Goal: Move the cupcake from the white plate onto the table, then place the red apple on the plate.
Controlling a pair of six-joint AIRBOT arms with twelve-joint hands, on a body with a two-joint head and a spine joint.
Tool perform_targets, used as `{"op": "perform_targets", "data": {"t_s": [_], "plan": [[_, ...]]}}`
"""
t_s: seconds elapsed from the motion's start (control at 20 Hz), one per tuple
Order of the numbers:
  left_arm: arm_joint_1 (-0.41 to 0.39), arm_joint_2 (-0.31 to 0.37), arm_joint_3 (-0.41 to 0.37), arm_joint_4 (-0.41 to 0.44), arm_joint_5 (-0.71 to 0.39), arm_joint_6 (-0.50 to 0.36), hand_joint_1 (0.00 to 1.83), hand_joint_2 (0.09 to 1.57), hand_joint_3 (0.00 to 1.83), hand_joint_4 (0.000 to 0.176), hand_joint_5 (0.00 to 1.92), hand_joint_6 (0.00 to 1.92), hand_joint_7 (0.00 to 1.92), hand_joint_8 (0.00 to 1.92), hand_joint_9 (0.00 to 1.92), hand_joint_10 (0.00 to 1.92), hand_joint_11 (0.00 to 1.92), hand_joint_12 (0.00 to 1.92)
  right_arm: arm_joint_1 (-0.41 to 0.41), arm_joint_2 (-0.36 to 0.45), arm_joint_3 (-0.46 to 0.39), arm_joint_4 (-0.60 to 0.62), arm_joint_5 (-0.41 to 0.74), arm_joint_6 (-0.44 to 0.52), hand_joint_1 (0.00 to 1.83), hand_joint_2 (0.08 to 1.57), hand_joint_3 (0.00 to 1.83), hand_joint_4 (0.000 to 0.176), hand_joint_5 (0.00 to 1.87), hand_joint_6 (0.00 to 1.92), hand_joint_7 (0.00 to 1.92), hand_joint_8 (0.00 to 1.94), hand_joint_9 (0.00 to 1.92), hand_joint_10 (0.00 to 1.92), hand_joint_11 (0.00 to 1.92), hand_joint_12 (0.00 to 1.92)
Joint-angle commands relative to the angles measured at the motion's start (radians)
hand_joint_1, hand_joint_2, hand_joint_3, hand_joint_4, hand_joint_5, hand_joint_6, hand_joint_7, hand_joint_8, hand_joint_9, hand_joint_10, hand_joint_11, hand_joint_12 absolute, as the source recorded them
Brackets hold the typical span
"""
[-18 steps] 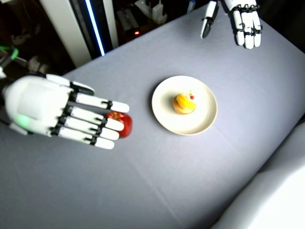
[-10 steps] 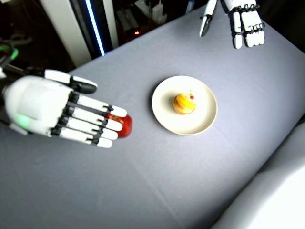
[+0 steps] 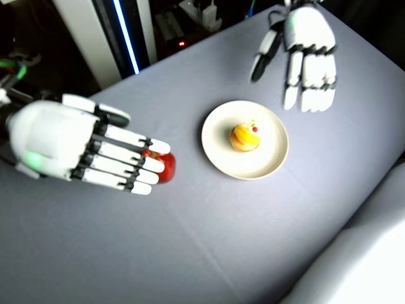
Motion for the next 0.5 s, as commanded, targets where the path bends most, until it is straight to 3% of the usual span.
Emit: {"op": "perform_targets", "data": {"t_s": [0.0, 0.05, 0.1, 0.15, 0.2, 0.25, 0.35, 0.4, 0.45], "plan": [[-0.025, -0.016, 0.023, -0.006, -0.058, -0.002, 0.77, 0.89, 0.00, 0.145, 0.27, 0.00, 0.20, 0.00, 0.26, 0.01, 0.00, 0.72, 0.018, -0.007, 0.006, 0.012, 0.124, 0.007, 0.53, 1.23, 0.01, 0.147, 0.09, 0.00, 0.11, 0.00, 0.14, 0.00, 0.12, 0.24], [-0.033, -0.031, 0.036, -0.002, -0.043, -0.004, 0.79, 0.89, 0.00, 0.141, 0.29, 0.01, 0.22, 0.00, 0.25, 0.00, 0.00, 0.68, 0.022, -0.011, 0.008, 0.007, 0.124, 0.007, 0.56, 1.23, 0.01, 0.128, 0.07, 0.00, 0.12, 0.01, 0.15, 0.00, 0.11, 0.23], [-0.045, -0.050, 0.053, 0.006, -0.021, -0.005, 0.79, 0.89, 0.00, 0.134, 0.29, 0.00, 0.23, 0.00, 0.26, 0.00, 0.00, 0.70, 0.028, -0.015, 0.011, 0.002, 0.124, 0.007, 0.55, 1.24, 0.01, 0.135, 0.05, 0.00, 0.12, 0.00, 0.14, 0.00, 0.10, 0.23], [-0.058, -0.073, 0.070, 0.014, 0.000, -0.005, 0.77, 0.90, 0.00, 0.153, 0.28, 0.00, 0.23, 0.00, 0.25, 0.00, 0.00, 0.64, 0.033, -0.018, 0.013, -0.002, 0.124, 0.007, 0.54, 1.24, 0.01, 0.154, 0.03, 0.00, 0.12, 0.00, 0.11, 0.00, 0.07, 0.21], [-0.064, -0.086, 0.079, 0.019, 0.010, -0.005, 0.75, 0.90, 0.00, 0.171, 0.28, 0.00, 0.27, 0.01, 0.27, 0.00, 0.00, 0.59, 0.035, -0.019, 0.014, -0.003, 0.124, 0.007, 0.51, 1.26, 0.01, 0.160, 0.01, 0.00, 0.10, 0.00, 0.09, 0.00, 0.06, 0.20], [-0.075, -0.105, 0.092, 0.030, 0.029, -0.005, 0.72, 0.90, 0.00, 0.175, 0.27, 0.00, 0.30, 0.01, 0.29, 0.01, 0.00, 0.60, 0.038, -0.023, 0.017, -0.004, 0.124, 0.007, 0.49, 1.27, 0.01, 0.147, 0.01, 0.00, 0.07, 0.00, 0.08, 0.00, 0.06, 0.20], [-0.096, -0.143, 0.123, 0.048, 0.065, -0.005, 0.63, 0.88, 0.00, 0.176, 0.29, 0.00, 0.35, 0.00, 0.35, 0.00, 0.01, 0.78, 0.039, -0.027, 0.021, -0.004, 0.124, 0.007, 0.50, 1.28, 0.00, 0.138, 0.00, 0.00, 0.03, 0.00, 0.07, 0.00, 0.07, 0.18], [-0.107, -0.164, 0.143, 0.050, 0.082, -0.005, 0.58, 0.88, 0.00, 0.176, 0.31, 0.00, 0.39, 0.00, 0.41, 0.00, 0.06, 0.87, 0.039, -0.027, 0.021, -0.004, 0.124, 0.007, 0.52, 1.28, 0.00, 0.141, 0.00, 0.00, 0.02, 0.00, 0.06, 0.00, 0.07, 0.17], [-0.116, -0.184, 0.162, 0.051, 0.098, -0.005, 0.61, 0.88, 0.00, 0.163, 0.36, 0.00, 0.46, 0.00, 0.50, 0.01, 0.13, 0.92, 0.039, -0.029, 0.022, -0.004, 0.124, 0.007, 0.52, 1.28, 0.00, 0.142, 0.00, 0.00, 0.04, 0.00, 0.08, 0.00, 0.10, 0.15]]}}
